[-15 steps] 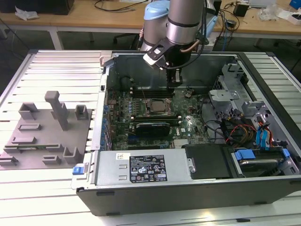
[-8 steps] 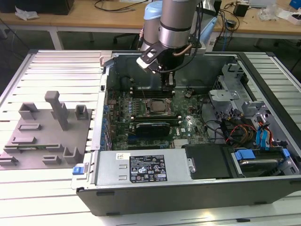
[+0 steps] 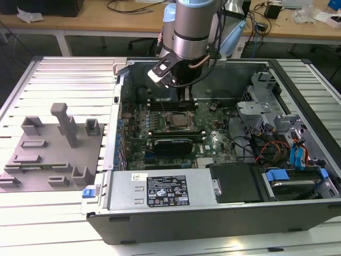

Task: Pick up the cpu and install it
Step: 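Close the cpu cover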

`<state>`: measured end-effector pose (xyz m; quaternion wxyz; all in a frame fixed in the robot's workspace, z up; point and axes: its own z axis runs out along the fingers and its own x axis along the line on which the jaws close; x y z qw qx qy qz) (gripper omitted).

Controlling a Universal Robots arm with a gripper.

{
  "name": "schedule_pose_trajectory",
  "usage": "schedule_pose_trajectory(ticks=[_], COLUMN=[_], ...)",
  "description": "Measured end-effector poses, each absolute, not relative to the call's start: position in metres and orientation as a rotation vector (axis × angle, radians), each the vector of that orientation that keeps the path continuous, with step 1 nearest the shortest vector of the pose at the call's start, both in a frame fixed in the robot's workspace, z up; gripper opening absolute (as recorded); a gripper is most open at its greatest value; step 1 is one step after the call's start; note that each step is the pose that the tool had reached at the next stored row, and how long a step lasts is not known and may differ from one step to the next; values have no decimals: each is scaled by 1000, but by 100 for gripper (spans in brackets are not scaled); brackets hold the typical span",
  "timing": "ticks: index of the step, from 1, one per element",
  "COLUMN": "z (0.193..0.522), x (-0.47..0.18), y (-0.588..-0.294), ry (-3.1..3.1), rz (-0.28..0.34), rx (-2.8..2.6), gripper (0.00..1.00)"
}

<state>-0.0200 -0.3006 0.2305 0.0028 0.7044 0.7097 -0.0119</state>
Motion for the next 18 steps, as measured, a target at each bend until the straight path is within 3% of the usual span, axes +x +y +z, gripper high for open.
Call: schedule_pose_trajectory(ticks=[5,18], z=[228,228], x=[-22,-22], y=[-319,-319], ry=[2223,2556], rz=[-43,-40], rx=[2206,1802], gripper=[11,11])
